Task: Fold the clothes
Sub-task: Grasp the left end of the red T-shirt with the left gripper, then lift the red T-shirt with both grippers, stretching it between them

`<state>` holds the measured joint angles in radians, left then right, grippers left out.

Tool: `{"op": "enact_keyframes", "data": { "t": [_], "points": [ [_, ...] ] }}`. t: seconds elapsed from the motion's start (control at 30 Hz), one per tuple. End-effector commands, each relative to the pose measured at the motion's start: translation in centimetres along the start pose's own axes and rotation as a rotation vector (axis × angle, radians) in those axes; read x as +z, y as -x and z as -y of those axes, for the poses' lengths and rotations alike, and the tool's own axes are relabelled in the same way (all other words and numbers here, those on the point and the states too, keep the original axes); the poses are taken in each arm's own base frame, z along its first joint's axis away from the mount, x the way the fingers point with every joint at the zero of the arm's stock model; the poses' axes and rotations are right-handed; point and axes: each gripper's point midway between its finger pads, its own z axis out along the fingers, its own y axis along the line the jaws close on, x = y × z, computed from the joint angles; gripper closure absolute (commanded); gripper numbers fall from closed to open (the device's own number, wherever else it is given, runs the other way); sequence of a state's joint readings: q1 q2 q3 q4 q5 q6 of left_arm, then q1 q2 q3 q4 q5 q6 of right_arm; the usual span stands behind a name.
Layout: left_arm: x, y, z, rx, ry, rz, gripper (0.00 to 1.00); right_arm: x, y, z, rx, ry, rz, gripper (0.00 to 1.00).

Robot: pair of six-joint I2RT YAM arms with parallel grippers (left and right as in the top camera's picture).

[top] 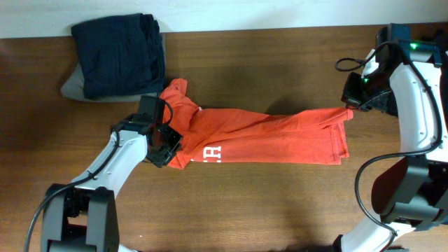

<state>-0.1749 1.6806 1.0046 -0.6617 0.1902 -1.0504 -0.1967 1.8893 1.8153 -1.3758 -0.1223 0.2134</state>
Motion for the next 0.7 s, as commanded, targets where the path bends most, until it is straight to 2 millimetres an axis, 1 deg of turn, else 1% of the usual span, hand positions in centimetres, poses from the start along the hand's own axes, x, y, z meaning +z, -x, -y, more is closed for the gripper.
{"op": "enact_keyframes", "data": {
  "t": [0.0,0.1,0.2,0.23,0.3,0.43,0.5,0.67],
  "points": [
    [0.1,-0.1,0.2,0.033,-0.001,-0.009,0.99,-0.7,0.2,0.0,0.009,0.010,0.022,0.96],
    [-0.3,-0.2,0.1,0.043,0.000,-0.011,0.99,-0.9,0.2,-0.1,0.038,0.016,0.029,0.96],
    [-1.7,-0.2,0.8,0.092,-0.033,0.008,0.99,-2.0,0.1,-0.2,0.034,0.023,0.059,0.96],
    [-2.5,-0.1,1.2,0.109,-0.053,0.021,0.99,-2.5,0.1,-0.3,0.031,0.026,0.075,0.96],
    [-4.3,0.2,2.2,0.153,-0.099,0.060,0.99,-3.7,0.0,-0.4,0.027,0.034,0.109,0.96],
    [-9.2,0.4,3.6,0.216,-0.188,0.154,0.99,-6.3,-0.6,-0.6,0.018,0.048,0.172,0.96],
    [-11.8,0.3,3.7,0.229,-0.223,0.203,0.99,-7.3,-1.0,-0.6,0.016,0.052,0.193,0.96],
    [-17.8,-0.2,2.8,0.252,-0.305,0.347,0.99,-9.3,-2.2,-0.6,0.012,0.061,0.228,0.96]
  ]
}}
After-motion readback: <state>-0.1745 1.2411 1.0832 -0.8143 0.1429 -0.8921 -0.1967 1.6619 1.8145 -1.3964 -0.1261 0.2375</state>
